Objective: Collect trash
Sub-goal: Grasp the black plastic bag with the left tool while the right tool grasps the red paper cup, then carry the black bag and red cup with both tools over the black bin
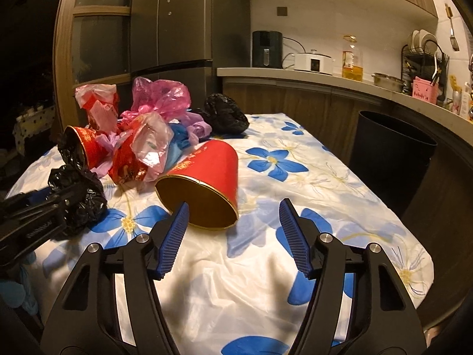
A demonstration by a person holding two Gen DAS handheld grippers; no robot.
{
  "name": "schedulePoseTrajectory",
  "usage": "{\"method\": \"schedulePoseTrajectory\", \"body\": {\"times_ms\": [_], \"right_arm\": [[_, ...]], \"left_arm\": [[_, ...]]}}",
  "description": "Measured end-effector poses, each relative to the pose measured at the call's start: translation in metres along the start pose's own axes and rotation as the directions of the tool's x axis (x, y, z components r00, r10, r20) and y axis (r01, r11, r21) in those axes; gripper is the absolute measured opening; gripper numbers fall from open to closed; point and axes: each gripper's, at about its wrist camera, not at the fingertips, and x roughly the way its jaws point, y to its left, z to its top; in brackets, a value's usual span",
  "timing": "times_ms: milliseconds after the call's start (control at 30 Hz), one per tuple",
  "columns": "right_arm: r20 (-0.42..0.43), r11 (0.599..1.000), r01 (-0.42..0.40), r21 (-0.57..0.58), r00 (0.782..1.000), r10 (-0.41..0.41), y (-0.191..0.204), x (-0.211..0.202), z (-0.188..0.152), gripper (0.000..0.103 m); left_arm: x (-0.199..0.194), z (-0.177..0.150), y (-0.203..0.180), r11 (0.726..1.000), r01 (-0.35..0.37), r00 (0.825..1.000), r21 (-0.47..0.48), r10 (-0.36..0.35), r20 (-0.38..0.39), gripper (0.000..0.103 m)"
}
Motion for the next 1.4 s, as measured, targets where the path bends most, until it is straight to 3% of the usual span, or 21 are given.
{"method": "schedulePoseTrajectory", "body": {"times_ms": [233, 533, 667, 767, 1400], "right_arm": [[-0.017, 1.0, 0.013, 0.003, 1.0, -0.013, -0.001, 0.016, 0.0, 0.061], [-0.041, 1.0, 0.006, -0.012, 0.999, -0.007, 0.001, 0.038, 0.0, 0.033], [-0.04, 1.0, 0.011, -0.021, 0.999, -0.012, -0.001, 0.039, 0.0, 0.01], [-0.03, 1.0, 0.016, -0.015, 0.999, -0.017, -0.006, 0.036, 0.002, 0.003], [0.062, 0.998, 0.055, 0.04, 0.996, -0.058, -0.049, -0.007, 0.021, 0.003]], "left_arm": [[-0.01, 0.001, 0.001, 0.999, 0.039, 0.999, -0.001, -0.039, 0.026, 0.015], [-0.044, 0.008, -0.007, 0.997, 0.079, 0.992, 0.019, -0.08, 0.1, 0.011], [-0.056, 0.011, -0.012, 0.996, 0.09, 0.987, 0.026, -0.092, 0.129, 0.011], [-0.062, 0.015, -0.015, 0.995, 0.093, 0.984, 0.034, -0.097, 0.147, 0.011], [-0.065, 0.035, -0.051, 0.988, 0.119, 0.974, 0.101, -0.136, 0.183, 0.01]]}}
